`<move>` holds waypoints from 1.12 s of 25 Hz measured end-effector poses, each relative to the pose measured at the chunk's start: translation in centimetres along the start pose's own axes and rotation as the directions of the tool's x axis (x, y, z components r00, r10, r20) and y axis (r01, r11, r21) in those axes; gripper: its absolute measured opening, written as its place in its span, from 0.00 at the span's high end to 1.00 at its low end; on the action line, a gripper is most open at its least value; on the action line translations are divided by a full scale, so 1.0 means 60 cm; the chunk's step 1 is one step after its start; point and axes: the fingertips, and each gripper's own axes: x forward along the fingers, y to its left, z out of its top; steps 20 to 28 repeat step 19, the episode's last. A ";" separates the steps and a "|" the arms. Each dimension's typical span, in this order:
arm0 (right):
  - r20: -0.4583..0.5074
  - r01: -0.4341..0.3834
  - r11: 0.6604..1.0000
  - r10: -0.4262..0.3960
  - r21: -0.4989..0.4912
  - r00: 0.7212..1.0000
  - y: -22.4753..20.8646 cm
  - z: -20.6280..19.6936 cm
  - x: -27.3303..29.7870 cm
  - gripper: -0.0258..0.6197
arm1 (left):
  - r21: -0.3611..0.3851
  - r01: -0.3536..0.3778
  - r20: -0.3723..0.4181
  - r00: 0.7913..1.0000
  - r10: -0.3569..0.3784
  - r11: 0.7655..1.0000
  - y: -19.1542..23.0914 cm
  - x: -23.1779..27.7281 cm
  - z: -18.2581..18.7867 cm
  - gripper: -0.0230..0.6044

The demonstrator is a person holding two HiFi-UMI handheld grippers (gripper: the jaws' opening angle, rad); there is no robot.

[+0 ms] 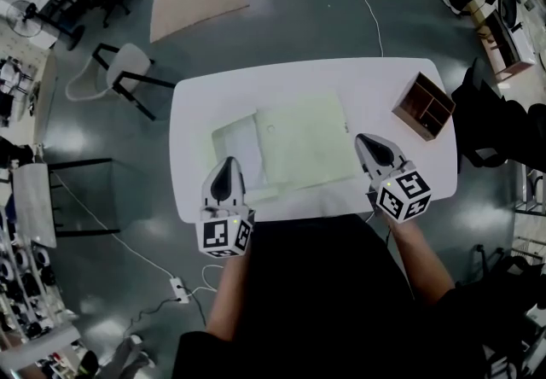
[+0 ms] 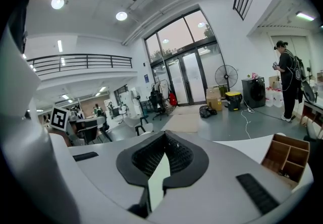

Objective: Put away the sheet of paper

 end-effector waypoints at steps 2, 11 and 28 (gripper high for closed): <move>0.009 0.004 1.000 -0.004 0.020 1.000 -0.004 -0.003 -0.003 0.96 | 0.011 0.001 -0.009 1.000 -0.001 1.000 -0.004 0.001 -0.003 0.96; -0.005 0.010 0.999 -0.010 0.033 1.000 -0.001 -0.023 -0.011 0.96 | 0.003 0.016 -0.024 1.000 -0.016 1.000 -0.014 0.003 -0.017 0.96; -0.008 0.019 0.999 -0.019 0.037 1.000 -0.007 -0.030 -0.012 0.96 | 0.019 0.025 -0.021 0.999 -0.025 0.999 -0.013 0.004 -0.020 0.96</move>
